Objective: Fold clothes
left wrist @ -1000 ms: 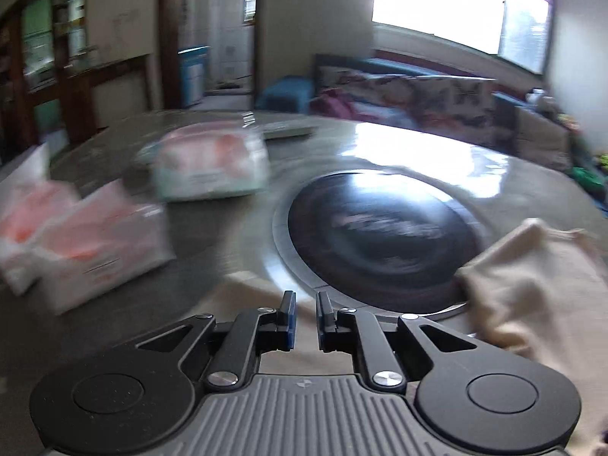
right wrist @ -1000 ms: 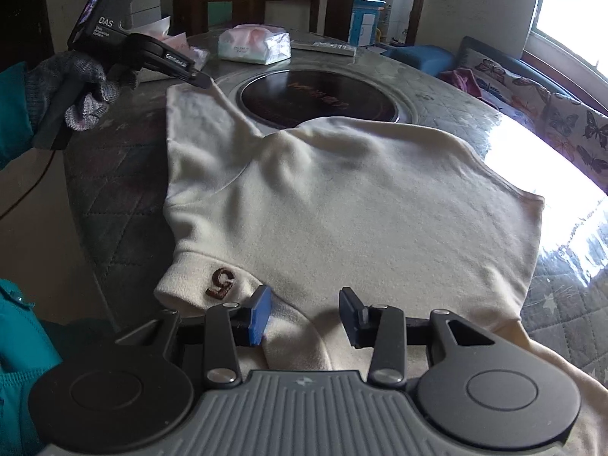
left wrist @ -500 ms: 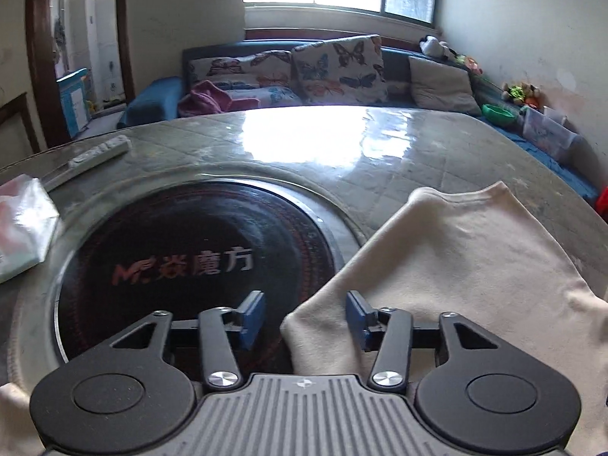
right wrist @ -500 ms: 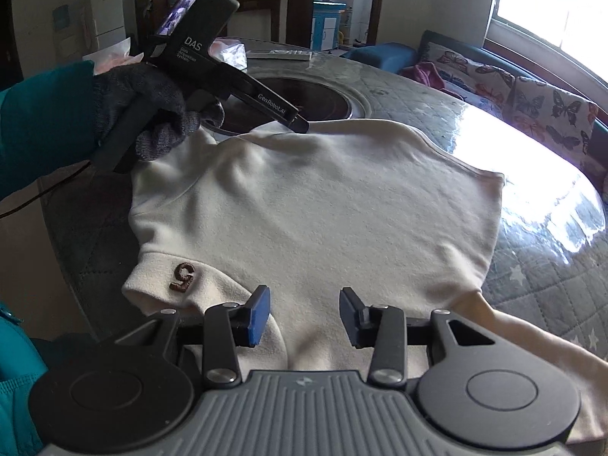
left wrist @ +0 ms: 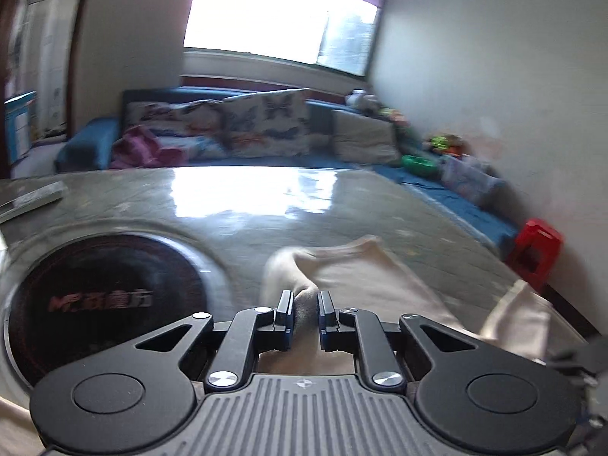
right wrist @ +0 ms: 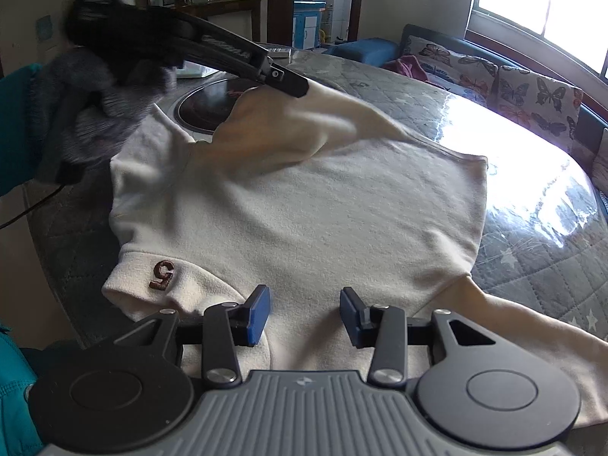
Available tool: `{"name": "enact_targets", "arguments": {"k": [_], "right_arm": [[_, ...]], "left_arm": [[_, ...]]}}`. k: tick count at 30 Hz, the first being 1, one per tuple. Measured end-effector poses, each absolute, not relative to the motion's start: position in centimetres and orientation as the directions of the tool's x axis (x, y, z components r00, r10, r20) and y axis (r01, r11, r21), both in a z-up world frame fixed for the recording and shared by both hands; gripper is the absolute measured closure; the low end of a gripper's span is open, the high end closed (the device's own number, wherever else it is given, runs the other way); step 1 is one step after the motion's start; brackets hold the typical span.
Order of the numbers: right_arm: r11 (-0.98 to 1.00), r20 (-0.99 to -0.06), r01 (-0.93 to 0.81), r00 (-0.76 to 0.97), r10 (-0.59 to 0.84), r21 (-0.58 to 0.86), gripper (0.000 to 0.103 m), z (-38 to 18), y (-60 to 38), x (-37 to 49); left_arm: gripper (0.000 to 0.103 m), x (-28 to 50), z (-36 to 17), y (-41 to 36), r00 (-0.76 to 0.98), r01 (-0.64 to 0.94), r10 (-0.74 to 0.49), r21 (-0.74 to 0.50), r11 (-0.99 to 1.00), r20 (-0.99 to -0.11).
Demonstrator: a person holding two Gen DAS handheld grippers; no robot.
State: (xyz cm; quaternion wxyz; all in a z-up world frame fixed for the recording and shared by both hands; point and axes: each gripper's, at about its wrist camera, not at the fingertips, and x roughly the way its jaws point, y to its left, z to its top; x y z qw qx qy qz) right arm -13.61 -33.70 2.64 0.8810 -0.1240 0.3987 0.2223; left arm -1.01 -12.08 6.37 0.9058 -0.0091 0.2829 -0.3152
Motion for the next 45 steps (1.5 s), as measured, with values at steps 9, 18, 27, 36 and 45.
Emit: {"name": "enact_targets", "arguments": {"k": [9,18,27,36,45], "right_arm": [[0.875,-0.753,-0.483,0.591,0.289,-0.044,0.06,2.6,-33.7,-13.7],[0.875,-0.75,-0.482,0.594,0.291,-0.043,0.058,2.6,-33.7,-13.5],[0.875,-0.749,-0.482,0.596,0.288,-0.047,0.058,2.6,-33.5,-13.6],[0.877,-0.753,-0.479,0.593,0.287,-0.043,0.058,2.6,-33.4,-13.4],[0.88,-0.76,-0.474,0.585,0.284,-0.035,0.057,2.7,-33.3,-13.2]], "left_arm": [[0.082,-3.5,4.1,-14.9,0.507,0.702,-0.64,-0.154,0.695,-0.577],[0.064,-0.6,3.6,-14.4,0.54,0.586,-0.546,-0.179,0.79,-0.641],[0.095,2.1,4.0,-14.7,0.578,0.567,-0.513,-0.14,0.812,-0.635],[0.095,8.9,2.4,-12.6,0.711,0.416,-0.302,0.034,0.909,-0.635],[0.085,13.5,0.7,-10.8,0.782,0.279,-0.132,0.153,0.948,-0.609]]}}
